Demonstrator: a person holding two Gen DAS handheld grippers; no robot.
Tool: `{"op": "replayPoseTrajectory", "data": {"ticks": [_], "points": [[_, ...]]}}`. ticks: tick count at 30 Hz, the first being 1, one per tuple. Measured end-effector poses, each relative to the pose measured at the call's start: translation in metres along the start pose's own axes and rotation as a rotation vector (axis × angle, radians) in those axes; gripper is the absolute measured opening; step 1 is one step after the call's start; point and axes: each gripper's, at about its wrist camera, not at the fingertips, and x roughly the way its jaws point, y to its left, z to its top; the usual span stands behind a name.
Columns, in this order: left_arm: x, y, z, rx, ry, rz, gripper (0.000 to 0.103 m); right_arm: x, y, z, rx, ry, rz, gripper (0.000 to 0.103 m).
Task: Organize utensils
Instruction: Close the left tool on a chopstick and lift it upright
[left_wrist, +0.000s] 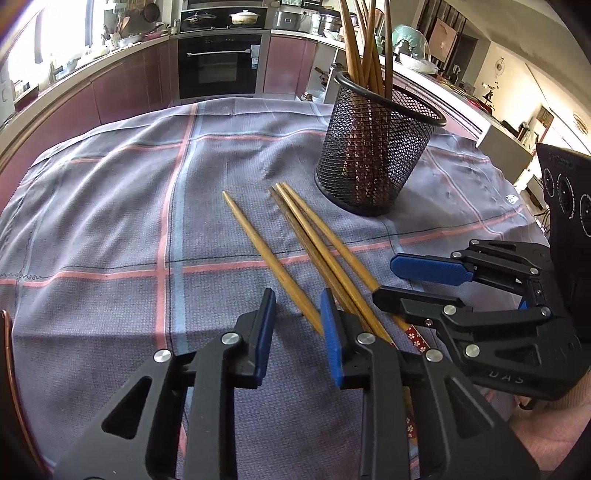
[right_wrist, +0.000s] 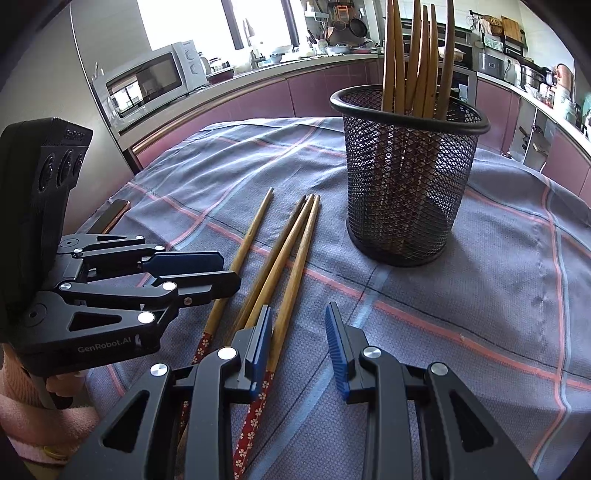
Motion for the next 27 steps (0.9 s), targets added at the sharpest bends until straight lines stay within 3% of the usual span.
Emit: {"op": "replayPoseTrajectory", "data": {"ticks": [7, 11, 18, 27], "points": [[0.007, 0.003, 0.011, -0.009, 0.01, 0.011, 0.027, 0.007, 0.003, 0.009, -0.016, 0.001, -0.009, 0.029], [0.011, 0.005, 0.016, -0.022, 0.011, 0.027, 0.02, 0.014, 0.004, 0.017, -0.027, 0.0, -0.02, 0.028], [0.009, 0.006, 0.015, -0.046, 0.01, 0.049, 0.014, 0.018, 0.002, 0.021, -0.024, 0.003, -0.032, 0.009], [0.01, 0.006, 0.015, -0.031, 0.016, 0.076, 0.017, 0.02, 0.003, 0.023, -0.028, 0.01, -0.046, 0.01]]}}
